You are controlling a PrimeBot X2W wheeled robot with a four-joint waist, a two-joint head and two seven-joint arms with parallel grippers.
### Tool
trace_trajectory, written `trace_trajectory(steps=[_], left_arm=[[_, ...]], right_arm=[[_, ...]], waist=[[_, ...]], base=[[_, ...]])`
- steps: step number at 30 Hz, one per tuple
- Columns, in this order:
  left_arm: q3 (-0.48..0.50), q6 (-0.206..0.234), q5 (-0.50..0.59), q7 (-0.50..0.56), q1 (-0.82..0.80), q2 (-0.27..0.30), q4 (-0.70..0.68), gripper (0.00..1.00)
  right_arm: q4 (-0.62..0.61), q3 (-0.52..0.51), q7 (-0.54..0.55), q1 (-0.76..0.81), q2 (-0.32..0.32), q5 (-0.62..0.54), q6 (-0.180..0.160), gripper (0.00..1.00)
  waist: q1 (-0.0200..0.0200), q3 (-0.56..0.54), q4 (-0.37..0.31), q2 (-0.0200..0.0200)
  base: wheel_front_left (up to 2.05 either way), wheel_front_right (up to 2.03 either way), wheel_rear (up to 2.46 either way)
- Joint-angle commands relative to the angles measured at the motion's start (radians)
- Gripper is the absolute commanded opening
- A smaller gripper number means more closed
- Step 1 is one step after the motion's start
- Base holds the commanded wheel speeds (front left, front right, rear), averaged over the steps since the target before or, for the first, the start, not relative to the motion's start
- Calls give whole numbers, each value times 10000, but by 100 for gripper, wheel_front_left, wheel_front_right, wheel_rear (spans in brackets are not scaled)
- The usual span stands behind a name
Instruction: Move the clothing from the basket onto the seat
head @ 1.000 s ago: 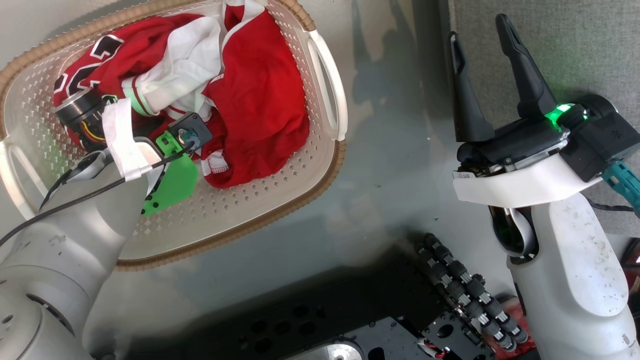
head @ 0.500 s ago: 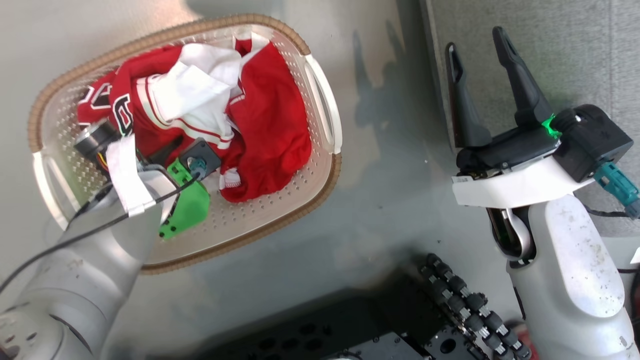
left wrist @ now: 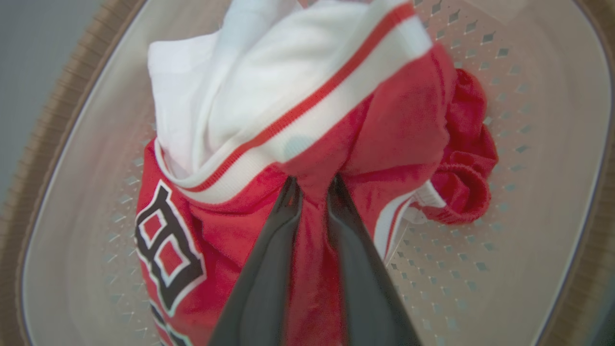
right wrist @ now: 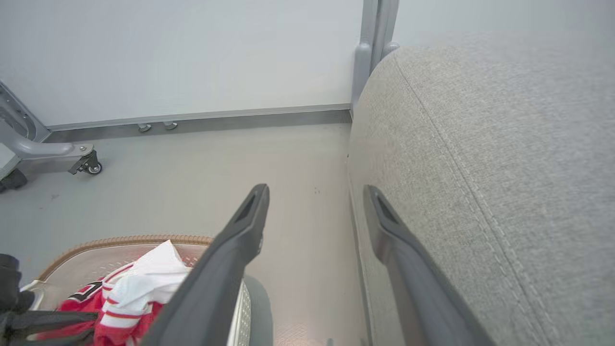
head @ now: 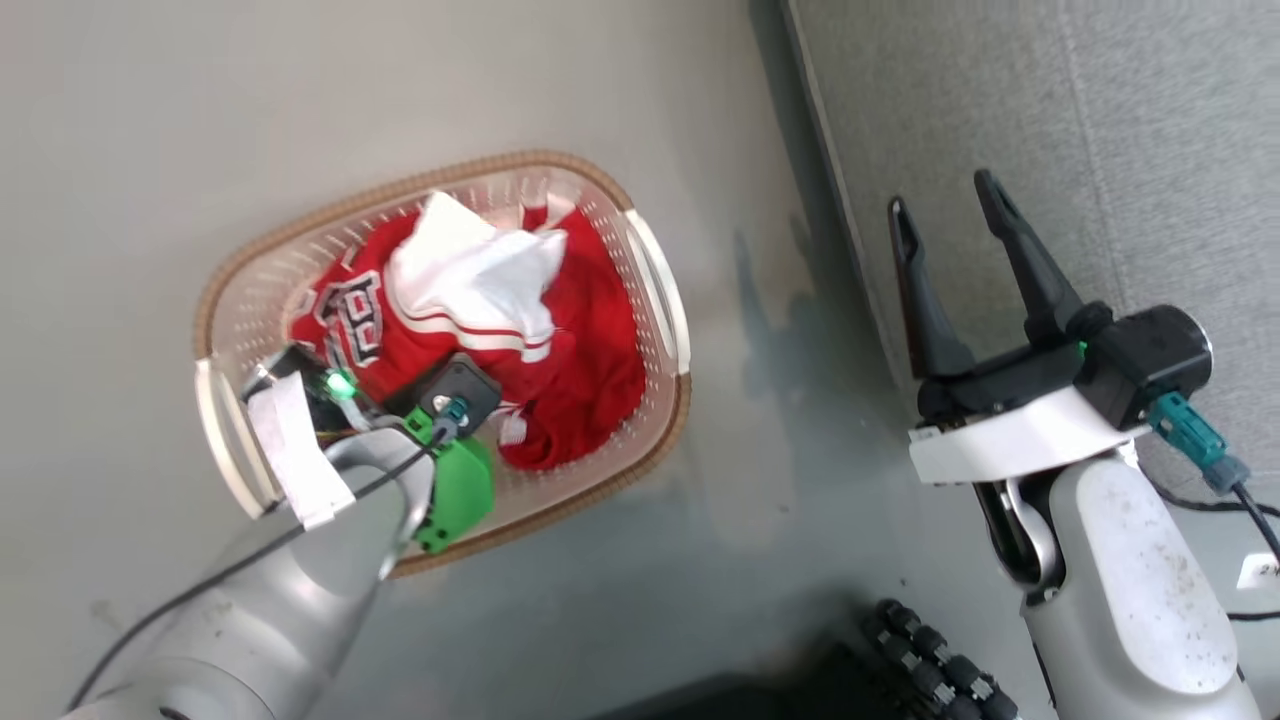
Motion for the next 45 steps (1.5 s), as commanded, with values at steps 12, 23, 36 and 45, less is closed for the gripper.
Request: trace_trajectory(steps=[12,23,36,45], left_arm=[[1862,175,-670,-32,2459,82,-2937,0],[3969,-162,-157,-34,4816,-142,-5769,0],[6311,-835,564,-35,6846,-868,-9227,0],[6737,-1154,503,-35,7088,-1163,-10337,0]], right_arm=[[403,-309,-5,1679,-40,-377,-13,100],[749,162,-5,2788,-78,-520,-13,100],[992,782,-5,3790,-191,-338,-13,100],[1065,1081,-5,3877,-163,-247,-13,100]], waist=[[1,-3945,1003,113],[1,-6074,1330,113],[1,-7593,1408,113],[1,-7915,1300,113]], base=[[0,0,0],[0,0,0],[0,0,0],[0,0,0]])
